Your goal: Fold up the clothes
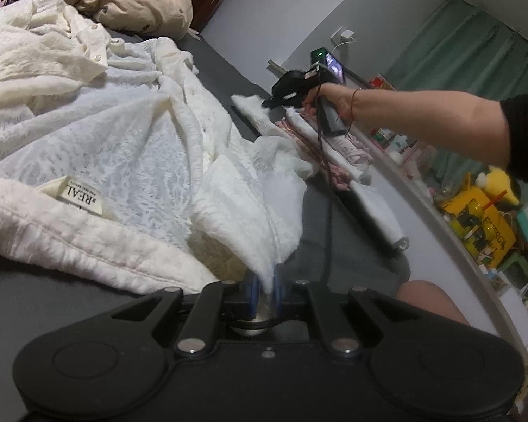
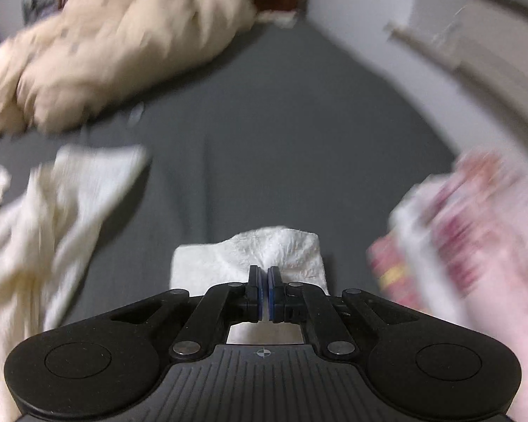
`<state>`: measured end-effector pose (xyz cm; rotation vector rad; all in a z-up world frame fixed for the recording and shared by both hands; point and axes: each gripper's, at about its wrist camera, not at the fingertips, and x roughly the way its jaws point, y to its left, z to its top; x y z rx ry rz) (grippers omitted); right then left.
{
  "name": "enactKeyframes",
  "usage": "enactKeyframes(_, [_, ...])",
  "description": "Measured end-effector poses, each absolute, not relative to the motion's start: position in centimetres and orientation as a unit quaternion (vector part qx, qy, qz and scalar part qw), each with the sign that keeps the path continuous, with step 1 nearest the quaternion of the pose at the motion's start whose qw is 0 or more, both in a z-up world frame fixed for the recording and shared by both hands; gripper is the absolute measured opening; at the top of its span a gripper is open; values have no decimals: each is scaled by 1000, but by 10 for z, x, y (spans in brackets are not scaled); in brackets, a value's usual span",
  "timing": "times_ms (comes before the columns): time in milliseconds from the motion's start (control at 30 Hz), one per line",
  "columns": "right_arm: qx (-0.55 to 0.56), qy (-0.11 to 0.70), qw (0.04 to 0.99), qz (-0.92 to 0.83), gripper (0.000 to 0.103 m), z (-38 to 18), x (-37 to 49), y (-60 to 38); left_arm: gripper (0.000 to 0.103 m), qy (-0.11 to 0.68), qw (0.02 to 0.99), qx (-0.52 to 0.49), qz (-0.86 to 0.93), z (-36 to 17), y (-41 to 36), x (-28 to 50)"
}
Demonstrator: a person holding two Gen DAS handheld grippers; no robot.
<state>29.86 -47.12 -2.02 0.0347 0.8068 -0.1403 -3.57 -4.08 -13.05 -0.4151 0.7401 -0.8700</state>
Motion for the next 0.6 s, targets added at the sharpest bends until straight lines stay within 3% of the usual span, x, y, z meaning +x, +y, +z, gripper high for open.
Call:
enactKeyframes(233, [4, 294, 942, -160, 2, 45, 300, -507, 8, 328, 826, -218, -403, -123, -41, -33])
enactKeyframes(500, [9, 324, 926, -195, 4, 1, 318, -509, 8, 355, 833, -217, -366, -132, -38, -23])
enactKeyframes(600, [10, 335, 929, -155, 31, -3, 307, -508, 8, 358, 832, -218, -363, -132, -36, -23])
